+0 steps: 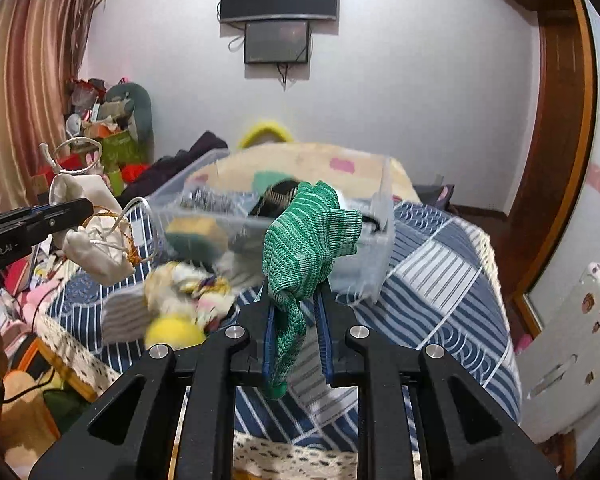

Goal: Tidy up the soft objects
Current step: 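Drop the white bag into the box with the left tool while the right tool drops the glove in, then grasp the floral scrunchie with the left tool while the right tool grasps the yellow felt doll head, then place the scrunchie into the box with the left tool while the right tool places the doll head in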

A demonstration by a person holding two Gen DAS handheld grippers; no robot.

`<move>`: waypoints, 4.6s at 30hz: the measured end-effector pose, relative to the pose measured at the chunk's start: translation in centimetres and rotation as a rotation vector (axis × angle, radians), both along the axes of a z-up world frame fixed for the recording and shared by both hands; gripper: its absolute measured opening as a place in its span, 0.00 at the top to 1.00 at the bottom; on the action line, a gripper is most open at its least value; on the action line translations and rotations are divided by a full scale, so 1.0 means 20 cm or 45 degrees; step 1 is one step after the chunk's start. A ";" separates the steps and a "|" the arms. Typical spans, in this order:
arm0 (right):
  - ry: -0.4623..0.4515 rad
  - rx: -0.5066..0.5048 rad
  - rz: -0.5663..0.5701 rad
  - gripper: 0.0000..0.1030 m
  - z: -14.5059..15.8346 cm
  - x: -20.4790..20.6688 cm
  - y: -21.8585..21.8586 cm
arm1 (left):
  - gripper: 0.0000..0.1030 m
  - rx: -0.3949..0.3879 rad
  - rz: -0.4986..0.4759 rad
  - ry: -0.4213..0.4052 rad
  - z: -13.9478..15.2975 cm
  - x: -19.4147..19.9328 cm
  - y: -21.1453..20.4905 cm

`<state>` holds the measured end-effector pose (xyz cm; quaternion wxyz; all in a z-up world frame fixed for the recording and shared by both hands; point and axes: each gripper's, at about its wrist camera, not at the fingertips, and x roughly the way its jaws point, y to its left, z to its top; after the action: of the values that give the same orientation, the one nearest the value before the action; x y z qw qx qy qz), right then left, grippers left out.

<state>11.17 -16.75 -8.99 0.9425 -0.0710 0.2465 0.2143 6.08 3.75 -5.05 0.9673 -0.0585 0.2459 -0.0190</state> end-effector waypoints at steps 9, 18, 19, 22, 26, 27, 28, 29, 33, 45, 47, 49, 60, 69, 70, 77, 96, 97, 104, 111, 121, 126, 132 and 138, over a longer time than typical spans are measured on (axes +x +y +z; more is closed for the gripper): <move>-0.129 0.057 -0.025 0.84 0.17 0.06 0.00 | 0.84 0.019 0.017 -0.088 0.14 0.14 0.01; -0.158 0.075 -0.029 0.84 0.21 0.20 0.07 | 0.84 0.056 0.007 -0.101 0.17 0.36 -0.03; -0.153 0.075 -0.028 0.84 0.21 0.21 0.08 | 0.84 0.062 0.000 -0.091 0.15 0.39 -0.04; -0.125 0.068 -0.014 0.84 0.19 0.27 0.12 | 0.84 0.080 -0.012 -0.048 0.10 0.49 -0.07; -0.061 0.061 0.019 0.84 0.13 0.33 0.18 | 0.84 0.074 -0.021 0.037 0.01 0.63 -0.08; -0.050 0.057 0.024 0.84 0.12 0.34 0.19 | 0.84 0.071 -0.018 0.064 -0.03 0.67 -0.08; -0.037 0.048 0.031 0.84 0.10 0.35 0.20 | 0.84 0.067 -0.018 0.084 -0.05 0.69 -0.08; -0.025 0.037 0.036 0.84 0.08 0.36 0.22 | 0.84 0.064 -0.020 0.098 -0.07 0.72 -0.08; 0.020 -0.003 0.021 0.84 0.03 0.41 0.24 | 0.84 0.079 -0.030 0.156 -0.15 0.81 -0.10; 0.055 -0.043 -0.037 0.59 0.02 0.44 0.21 | 0.48 0.066 -0.060 0.174 -0.15 0.80 -0.13; 0.063 -0.032 -0.035 0.53 0.02 0.43 0.18 | 0.40 0.077 -0.054 0.160 -0.13 0.77 -0.14; 0.065 -0.027 -0.042 0.53 0.03 0.42 0.15 | 0.38 0.091 -0.052 0.148 -0.11 0.74 -0.15; -0.032 0.015 -0.048 0.40 0.16 0.26 0.07 | 0.22 0.063 -0.003 0.038 0.07 0.51 -0.08; -0.079 0.043 0.008 0.33 0.17 0.08 0.09 | 0.11 0.037 0.031 -0.013 0.12 0.26 -0.02; -0.067 0.044 0.020 0.33 0.16 0.06 0.09 | 0.11 0.038 0.033 -0.006 0.11 0.23 -0.02; 0.071 0.028 0.093 0.33 0.00 0.02 0.18 | 0.11 0.043 0.038 0.110 -0.07 0.10 -0.01; 0.304 0.006 0.252 0.61 -0.26 0.00 0.30 | 0.31 -0.045 -0.055 0.362 -0.40 0.12 -0.03; 0.279 -0.005 0.221 0.61 -0.25 0.00 0.29 | 0.31 -0.045 -0.062 0.370 -0.40 0.13 -0.04; 0.213 0.003 0.096 0.61 -0.20 0.02 0.16 | 0.19 -0.005 -0.113 0.403 -0.42 0.25 -0.13; 0.229 0.022 0.081 0.61 -0.20 0.03 0.12 | 0.46 0.015 -0.171 0.420 -0.47 0.37 -0.21; 0.169 0.016 0.054 0.61 -0.14 0.03 0.10 | 0.86 0.004 -0.172 0.309 -0.39 0.25 -0.16; 0.098 0.020 0.024 0.61 -0.05 0.04 0.07 | 0.86 -0.019 -0.144 0.211 -0.26 0.17 -0.10; 0.001 0.058 -0.030 0.61 0.08 0.08 0.01 | 0.86 -0.047 -0.105 0.093 -0.09 0.15 -0.05; -0.086 0.057 -0.065 0.61 0.15 0.15 0.01 | 0.86 -0.061 -0.073 0.021 0.04 0.26 -0.02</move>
<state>14.18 -16.49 -5.94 0.9567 -0.0508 0.2116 0.1932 11.30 3.29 -4.31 0.9626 -0.0747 0.2550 -0.0520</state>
